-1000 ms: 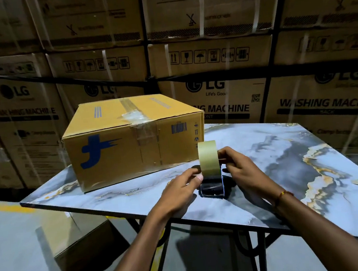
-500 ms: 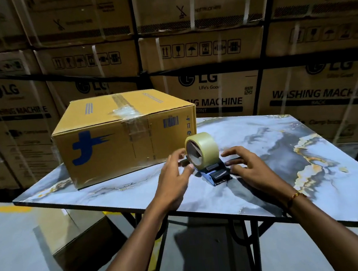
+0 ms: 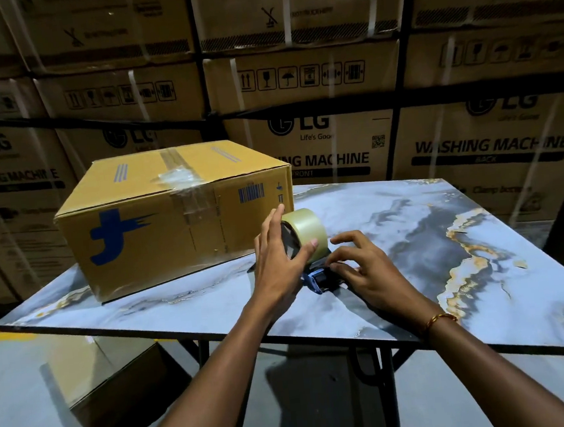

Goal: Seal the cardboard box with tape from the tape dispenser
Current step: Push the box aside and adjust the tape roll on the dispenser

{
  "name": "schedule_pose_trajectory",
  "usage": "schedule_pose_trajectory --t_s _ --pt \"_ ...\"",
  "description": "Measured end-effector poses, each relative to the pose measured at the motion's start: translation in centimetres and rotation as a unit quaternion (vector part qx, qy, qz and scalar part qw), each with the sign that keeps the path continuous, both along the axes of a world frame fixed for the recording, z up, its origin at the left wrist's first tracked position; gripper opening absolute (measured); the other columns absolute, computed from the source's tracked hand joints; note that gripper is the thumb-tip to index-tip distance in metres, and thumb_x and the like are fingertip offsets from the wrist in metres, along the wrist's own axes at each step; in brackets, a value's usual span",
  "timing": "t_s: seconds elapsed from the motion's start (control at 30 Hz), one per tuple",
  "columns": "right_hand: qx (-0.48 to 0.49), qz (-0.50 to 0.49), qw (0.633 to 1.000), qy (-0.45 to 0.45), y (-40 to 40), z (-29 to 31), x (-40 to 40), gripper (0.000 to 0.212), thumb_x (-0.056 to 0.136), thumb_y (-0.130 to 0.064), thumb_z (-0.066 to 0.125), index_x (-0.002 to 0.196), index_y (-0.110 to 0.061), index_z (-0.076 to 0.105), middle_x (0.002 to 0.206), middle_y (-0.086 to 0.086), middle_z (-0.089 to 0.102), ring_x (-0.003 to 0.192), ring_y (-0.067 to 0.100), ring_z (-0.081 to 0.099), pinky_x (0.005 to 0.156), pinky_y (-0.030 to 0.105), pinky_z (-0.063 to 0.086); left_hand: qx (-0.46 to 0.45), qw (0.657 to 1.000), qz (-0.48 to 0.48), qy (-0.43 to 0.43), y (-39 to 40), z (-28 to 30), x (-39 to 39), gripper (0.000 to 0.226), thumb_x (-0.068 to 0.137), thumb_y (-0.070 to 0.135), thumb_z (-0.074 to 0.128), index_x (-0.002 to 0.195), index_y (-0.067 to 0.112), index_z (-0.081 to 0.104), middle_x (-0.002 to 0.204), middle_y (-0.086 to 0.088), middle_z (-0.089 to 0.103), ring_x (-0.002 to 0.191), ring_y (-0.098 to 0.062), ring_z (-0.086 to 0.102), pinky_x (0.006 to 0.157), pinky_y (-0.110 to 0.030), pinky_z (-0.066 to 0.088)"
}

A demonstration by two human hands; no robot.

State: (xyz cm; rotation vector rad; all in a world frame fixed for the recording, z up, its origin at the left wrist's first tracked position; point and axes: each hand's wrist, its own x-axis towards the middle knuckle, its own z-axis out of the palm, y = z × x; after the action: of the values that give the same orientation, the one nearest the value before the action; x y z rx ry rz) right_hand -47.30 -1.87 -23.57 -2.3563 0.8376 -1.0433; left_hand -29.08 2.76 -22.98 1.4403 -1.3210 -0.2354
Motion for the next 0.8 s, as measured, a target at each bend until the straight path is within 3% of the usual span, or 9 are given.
schedule_pose_trajectory --t_s 0.07,0.2,0.47,0.8 --pt "-0.020 -0.006 1.000 -0.005 -0.1 0.0 0.1 0.010 0.098 -0.019 0.063 0.094 -0.022 0.071 0.126 -0.008 0.050 0.110 0.008 0.059 0.086 0.036 0.057 -0.006 1.000 0.007 -0.023 -0.2 0.1 0.1 0.080 0.089 0.047 0.068 0.154 0.046 0.021 0.162 0.017 0.022 0.140 -0.015 0.027 0.110 -0.047 0.037" --pt "-0.021 0.018 1.000 0.012 0.0 -0.2 0.1 0.011 0.093 -0.012 0.069 0.091 -0.022 0.065 0.127 -0.010 0.045 0.107 0.009 0.061 0.083 0.033 0.059 -0.012 0.997 0.000 -0.070 -1.0 -0.1 0.2 0.083 0.084 0.056 0.071 0.152 0.047 0.024 0.163 0.018 0.019 0.143 -0.015 0.023 0.109 -0.042 0.036" --pt "-0.029 0.011 0.999 0.016 -0.4 -0.6 0.4 0.010 0.090 -0.006 0.071 0.088 -0.014 0.066 0.124 -0.014 0.042 0.098 0.010 0.064 0.079 0.033 0.059 -0.027 0.984 0.037 -0.170 -2.4 -0.2 1.5 0.072 0.079 0.056 0.073 0.141 0.033 0.045 0.143 0.005 0.044 0.129 -0.017 0.038 0.100 -0.041 0.045" --pt "-0.146 -0.033 0.988 0.047 0.7 -0.6 0.8 0.019 0.086 -0.011 0.074 0.080 -0.023 0.060 0.112 -0.011 0.048 0.096 0.021 0.055 0.070 0.042 0.056 0.016 0.982 0.043 -0.184 -3.6 0.7 3.3 0.074 0.075 0.074 0.059 0.137 0.034 0.050 0.128 0.005 0.055 0.122 -0.016 0.043 0.091 -0.039 0.046"
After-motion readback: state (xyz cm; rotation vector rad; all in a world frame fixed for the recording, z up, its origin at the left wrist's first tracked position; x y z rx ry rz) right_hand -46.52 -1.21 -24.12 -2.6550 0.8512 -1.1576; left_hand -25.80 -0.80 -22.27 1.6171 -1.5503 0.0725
